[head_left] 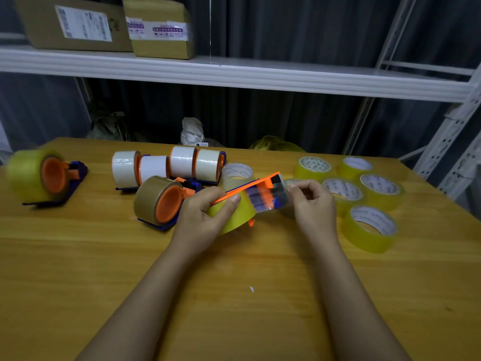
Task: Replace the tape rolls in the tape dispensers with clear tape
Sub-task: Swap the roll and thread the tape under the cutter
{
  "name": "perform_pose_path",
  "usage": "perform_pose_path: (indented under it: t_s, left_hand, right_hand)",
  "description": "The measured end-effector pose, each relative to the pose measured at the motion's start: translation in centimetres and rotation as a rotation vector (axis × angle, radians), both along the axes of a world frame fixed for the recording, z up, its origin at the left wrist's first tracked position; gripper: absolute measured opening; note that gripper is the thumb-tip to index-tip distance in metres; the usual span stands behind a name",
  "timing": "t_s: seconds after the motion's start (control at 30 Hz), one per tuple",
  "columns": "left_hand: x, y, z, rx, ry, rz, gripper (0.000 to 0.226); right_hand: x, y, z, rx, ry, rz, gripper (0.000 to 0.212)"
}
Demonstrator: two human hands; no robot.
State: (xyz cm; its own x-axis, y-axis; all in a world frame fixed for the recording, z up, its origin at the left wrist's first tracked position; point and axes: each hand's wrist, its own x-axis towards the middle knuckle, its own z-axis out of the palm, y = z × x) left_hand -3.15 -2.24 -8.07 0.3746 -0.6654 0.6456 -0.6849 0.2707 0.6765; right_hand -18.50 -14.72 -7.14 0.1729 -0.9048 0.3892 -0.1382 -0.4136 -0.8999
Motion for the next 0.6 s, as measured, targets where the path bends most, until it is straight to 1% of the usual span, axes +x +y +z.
perform_pose_path:
  t_s: [0.13, 0.27, 0.37, 0.5, 0.6]
  left_hand:
    - [-0.09, -0.21, -0.20, -0.003, -0.039, 0.034, 0.039]
    - [-0.28, -0.33, -0.16, -0.033, -0.081, 0.055, 0.038]
    - [-0.24, -0.31, -0.10, -0.033, -0.088, 0.068, 0.038]
    - [-0.18, -0.11, -0.07, -0.030, -0.060, 0.055, 0.039]
    - [-0.22, 0.00, -0.14, -0.013, -0.073, 0.057, 0.041]
  right_hand:
    - [0.03, -0.23, 0.12, 0.057, 0.006, -0.013, 0.015]
    - [-0.01, -0.20, 0.26, 0.127, 0.016, -0.018, 0.023]
    - [0.04, -0.17, 0.31, 0.131, 0.022, -0.023, 0.024]
    - [0.05, -0.21, 0.22, 0.115, 0.036, -0.059, 0.020]
    - [-0.13, -0.26, 0.22, 0.135, 0.032, -0.062, 0.022]
